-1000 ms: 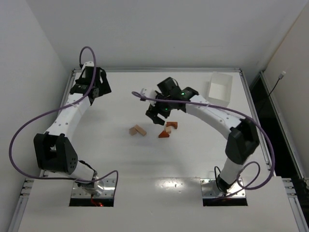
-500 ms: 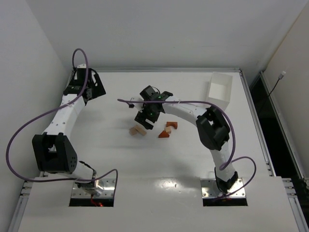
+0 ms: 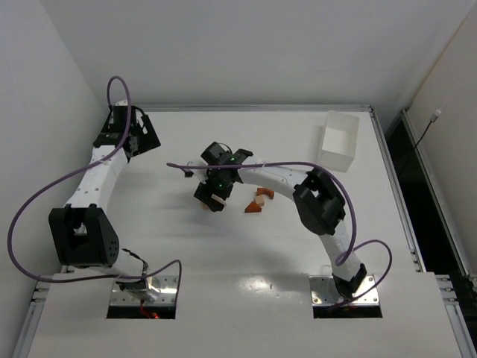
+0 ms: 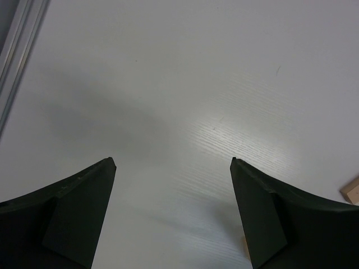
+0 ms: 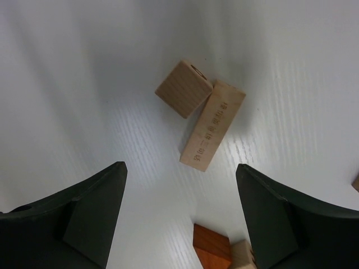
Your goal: Build the wood block tower
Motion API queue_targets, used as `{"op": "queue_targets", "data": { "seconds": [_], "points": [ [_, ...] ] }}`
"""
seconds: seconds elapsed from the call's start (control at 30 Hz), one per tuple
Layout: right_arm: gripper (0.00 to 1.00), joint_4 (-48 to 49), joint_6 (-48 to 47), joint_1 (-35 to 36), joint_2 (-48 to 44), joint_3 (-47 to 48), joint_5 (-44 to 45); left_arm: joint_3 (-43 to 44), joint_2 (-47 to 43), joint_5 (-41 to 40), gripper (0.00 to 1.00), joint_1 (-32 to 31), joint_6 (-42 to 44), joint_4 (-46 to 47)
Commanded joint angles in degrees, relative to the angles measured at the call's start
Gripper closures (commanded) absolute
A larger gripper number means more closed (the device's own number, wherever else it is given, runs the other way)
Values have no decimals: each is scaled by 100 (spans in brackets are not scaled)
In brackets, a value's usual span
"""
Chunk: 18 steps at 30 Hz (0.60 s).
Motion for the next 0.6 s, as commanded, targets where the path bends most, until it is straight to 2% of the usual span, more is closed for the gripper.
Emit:
{"op": "queue_targets", "data": {
  "seconds": [0.0, 0.4, 0.57],
  "points": [
    [24, 109, 194, 44, 101, 18, -63, 1, -2, 149, 19, 70, 50, 4],
    [24, 170, 300, -122, 620, 334, 254, 54, 156, 201, 19, 123, 50, 4],
    [38, 223, 353, -123, 735, 387, 307, 107, 331, 254, 19, 176, 50, 4]
  ]
}}
